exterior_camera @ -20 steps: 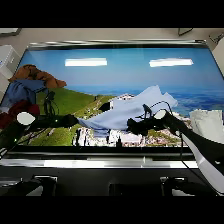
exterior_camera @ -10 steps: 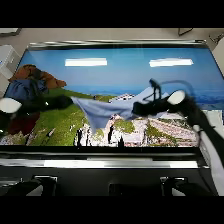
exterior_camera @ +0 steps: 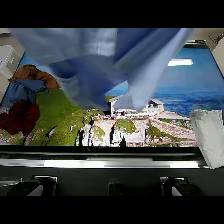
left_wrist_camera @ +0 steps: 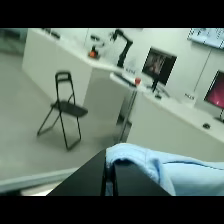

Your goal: Fold the clothes and pants, and hang the long-sleeved shirts on hangers.

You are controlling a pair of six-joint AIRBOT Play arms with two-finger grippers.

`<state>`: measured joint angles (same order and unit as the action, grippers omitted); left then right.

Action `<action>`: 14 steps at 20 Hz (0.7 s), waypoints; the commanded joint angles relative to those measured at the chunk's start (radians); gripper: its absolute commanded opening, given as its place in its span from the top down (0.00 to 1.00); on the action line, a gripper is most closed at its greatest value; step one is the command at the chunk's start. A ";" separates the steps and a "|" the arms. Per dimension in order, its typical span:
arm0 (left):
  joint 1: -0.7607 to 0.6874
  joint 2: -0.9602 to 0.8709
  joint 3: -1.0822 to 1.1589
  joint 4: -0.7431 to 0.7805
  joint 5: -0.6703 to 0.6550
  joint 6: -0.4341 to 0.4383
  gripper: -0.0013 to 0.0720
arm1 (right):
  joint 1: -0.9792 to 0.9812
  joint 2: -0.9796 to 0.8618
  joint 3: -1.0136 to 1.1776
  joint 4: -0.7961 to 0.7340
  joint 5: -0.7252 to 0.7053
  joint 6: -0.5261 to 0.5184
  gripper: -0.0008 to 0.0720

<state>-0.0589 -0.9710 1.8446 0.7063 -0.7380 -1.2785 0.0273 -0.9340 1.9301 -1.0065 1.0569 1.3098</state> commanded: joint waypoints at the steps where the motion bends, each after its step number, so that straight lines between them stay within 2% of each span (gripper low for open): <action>1: 0.002 0.087 0.096 0.012 0.135 0.000 0.94 | -0.006 0.082 0.074 -0.024 -0.162 0.018 0.94; 4: 0.002 0.130 0.096 0.073 0.174 0.000 0.94 | -0.006 0.087 0.074 -0.035 -0.230 0.018 0.94; 6: 0.002 0.126 0.096 0.134 0.160 0.000 0.94 | -0.006 0.065 0.073 -0.061 -0.205 0.018 0.94; 9: 0.002 0.072 0.087 0.280 0.046 -0.005 0.94 | -0.006 -0.024 0.072 -0.186 -0.032 0.020 0.94; 12: 0.002 -0.027 -0.020 0.323 -0.098 -0.005 0.94 | -0.006 -0.200 0.042 -0.231 0.192 0.074 0.94; 14: 0.002 -0.118 -0.151 0.376 -0.164 -0.004 0.94 | -0.006 -0.348 -0.016 -0.227 0.226 0.126 0.94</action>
<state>-0.0586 -0.9939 1.8156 0.9909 -0.7780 -1.2819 0.0219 -1.1164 1.9633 -1.1934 1.1454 1.3716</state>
